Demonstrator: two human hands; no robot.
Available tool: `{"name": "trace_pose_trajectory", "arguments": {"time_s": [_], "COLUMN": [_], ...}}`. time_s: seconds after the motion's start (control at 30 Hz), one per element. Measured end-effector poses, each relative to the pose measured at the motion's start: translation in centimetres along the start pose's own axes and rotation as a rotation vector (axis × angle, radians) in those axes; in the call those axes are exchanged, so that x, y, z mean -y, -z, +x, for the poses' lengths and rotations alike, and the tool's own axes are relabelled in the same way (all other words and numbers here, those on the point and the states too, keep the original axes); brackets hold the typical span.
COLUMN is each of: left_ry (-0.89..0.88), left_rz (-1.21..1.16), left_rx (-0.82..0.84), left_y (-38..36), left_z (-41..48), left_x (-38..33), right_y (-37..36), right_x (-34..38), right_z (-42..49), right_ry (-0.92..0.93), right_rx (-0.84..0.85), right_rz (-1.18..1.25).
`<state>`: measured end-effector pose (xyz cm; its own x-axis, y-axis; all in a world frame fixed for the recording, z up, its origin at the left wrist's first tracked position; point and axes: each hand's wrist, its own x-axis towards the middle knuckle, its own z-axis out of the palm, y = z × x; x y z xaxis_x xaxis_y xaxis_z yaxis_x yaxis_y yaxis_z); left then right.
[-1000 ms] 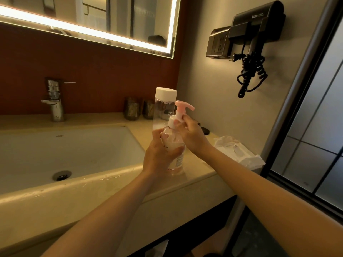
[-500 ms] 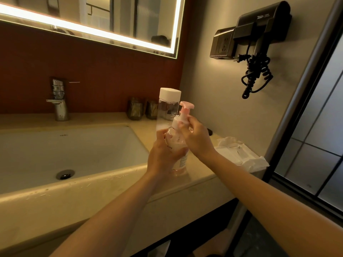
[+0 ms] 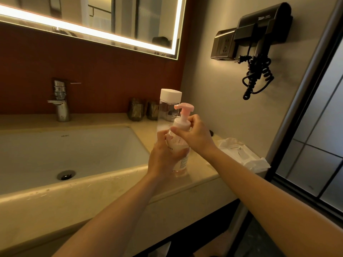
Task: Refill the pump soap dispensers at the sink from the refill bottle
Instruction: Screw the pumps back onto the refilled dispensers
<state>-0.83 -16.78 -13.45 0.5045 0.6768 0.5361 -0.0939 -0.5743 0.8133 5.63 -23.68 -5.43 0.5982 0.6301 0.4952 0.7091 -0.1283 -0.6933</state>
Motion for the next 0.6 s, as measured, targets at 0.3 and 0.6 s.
{"name": "trace_pose_trajectory", "arguments": {"time_s": [0.3, 0.6], "left_ry": [0.009, 0.028], "left_rz": [-0.009, 0.003], "left_rx": [-0.011, 0.003], "left_y": [0.0, -0.2], "left_z": [0.2, 0.3], "left_x": [0.3, 0.4], "right_y": [0.2, -0.8], "right_x": [0.2, 0.2], "right_z": [0.4, 1.3], "right_ry": [0.034, 0.001], "right_rx": [0.052, -0.124], "right_rz": [0.067, -0.158]}}
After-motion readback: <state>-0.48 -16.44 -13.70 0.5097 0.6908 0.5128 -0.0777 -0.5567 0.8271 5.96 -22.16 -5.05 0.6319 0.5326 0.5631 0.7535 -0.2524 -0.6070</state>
